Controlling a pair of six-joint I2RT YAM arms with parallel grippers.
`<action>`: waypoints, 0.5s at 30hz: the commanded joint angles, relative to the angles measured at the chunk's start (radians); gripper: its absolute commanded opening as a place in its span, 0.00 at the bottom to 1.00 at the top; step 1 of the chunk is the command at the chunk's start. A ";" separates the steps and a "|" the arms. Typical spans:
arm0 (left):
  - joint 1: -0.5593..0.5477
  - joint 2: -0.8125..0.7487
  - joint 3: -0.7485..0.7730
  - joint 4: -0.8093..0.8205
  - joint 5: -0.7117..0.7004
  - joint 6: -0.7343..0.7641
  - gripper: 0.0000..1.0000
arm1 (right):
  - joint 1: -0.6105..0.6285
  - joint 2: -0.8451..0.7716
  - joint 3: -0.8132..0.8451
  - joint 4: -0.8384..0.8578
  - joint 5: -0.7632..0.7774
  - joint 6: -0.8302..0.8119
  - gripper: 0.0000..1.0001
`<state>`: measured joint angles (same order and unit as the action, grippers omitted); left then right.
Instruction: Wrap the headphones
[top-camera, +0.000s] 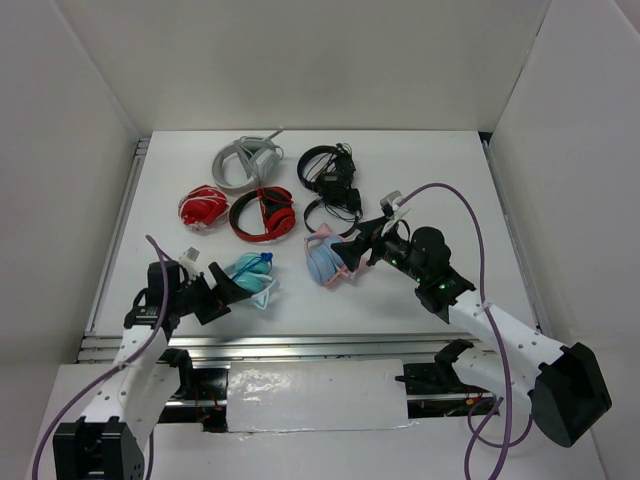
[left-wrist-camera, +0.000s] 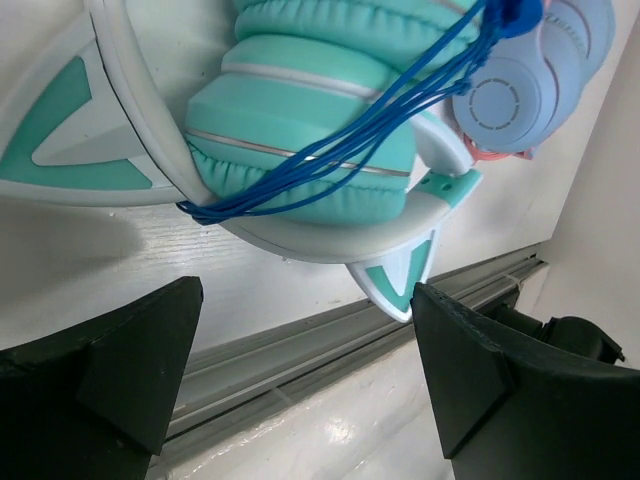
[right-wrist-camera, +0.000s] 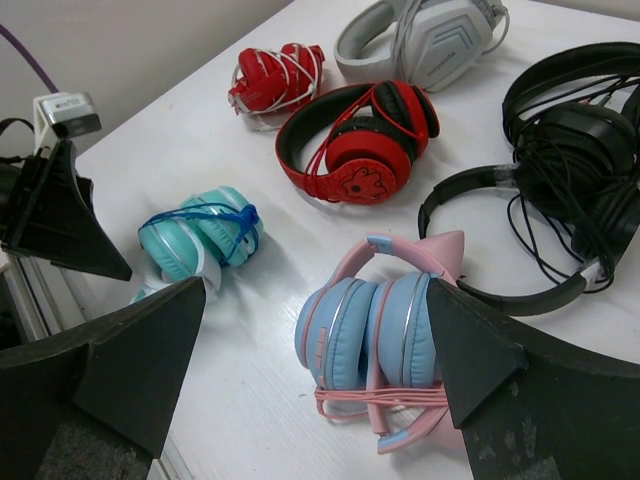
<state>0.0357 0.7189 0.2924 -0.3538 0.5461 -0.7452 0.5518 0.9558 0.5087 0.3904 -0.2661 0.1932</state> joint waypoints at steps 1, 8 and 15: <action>-0.008 -0.033 0.068 -0.088 -0.032 0.009 0.99 | -0.003 -0.022 0.004 0.039 0.002 0.002 1.00; -0.060 -0.085 0.160 -0.250 -0.100 0.010 0.99 | -0.004 -0.037 0.014 0.021 0.048 0.031 1.00; -0.074 -0.010 0.484 -0.346 -0.362 0.053 0.99 | -0.119 -0.103 0.056 -0.194 0.310 0.267 1.00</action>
<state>-0.0345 0.6720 0.6651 -0.6888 0.3073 -0.7212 0.4923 0.8917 0.5171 0.3111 -0.0872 0.3305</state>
